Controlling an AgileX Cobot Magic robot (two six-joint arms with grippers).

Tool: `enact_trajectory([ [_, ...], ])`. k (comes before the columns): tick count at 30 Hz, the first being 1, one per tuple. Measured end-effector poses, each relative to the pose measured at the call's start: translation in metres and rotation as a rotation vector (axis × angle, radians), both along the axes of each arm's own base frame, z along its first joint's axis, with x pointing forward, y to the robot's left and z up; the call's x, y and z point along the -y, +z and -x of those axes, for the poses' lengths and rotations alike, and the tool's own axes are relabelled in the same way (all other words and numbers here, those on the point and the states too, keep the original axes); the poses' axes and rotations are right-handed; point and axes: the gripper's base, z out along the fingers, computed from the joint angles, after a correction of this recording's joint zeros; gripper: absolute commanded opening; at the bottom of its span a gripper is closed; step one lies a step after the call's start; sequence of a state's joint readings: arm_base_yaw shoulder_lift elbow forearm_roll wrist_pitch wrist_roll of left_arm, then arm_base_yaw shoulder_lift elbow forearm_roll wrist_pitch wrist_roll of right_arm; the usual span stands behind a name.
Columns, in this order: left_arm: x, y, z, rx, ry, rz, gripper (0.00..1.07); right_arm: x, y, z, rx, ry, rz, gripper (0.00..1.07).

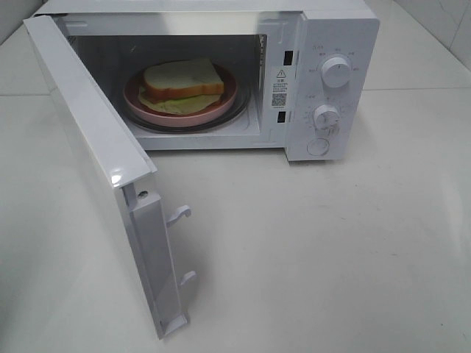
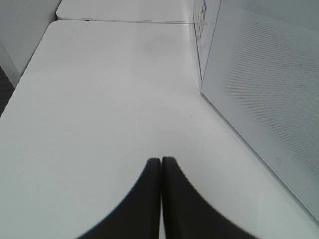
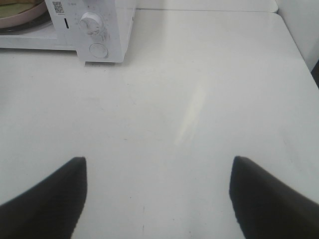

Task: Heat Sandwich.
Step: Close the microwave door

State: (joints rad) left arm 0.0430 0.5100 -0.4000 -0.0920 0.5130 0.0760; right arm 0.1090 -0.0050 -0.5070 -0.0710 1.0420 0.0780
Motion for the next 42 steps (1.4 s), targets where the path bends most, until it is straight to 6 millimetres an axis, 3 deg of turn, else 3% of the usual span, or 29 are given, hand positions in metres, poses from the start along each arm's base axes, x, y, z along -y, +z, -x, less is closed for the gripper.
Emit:
enact_trajectory([
  [7,-0.003,-0.029,-0.022,0.06,-0.014,-0.081,0.0,0.0,0.0,0.0,0.0,0.0,0.0,0.76],
  [23,-0.008,-0.045,-0.067,0.19,0.04,-0.073,0.0,0.0,0.0,0.0,0.001,0.0,0.0,0.76],
  [42,0.044,-0.067,-0.104,0.274,-0.254,-0.096,0.0,0.0,0.0,0.0,0.001,0.0,0.0,0.76],
])
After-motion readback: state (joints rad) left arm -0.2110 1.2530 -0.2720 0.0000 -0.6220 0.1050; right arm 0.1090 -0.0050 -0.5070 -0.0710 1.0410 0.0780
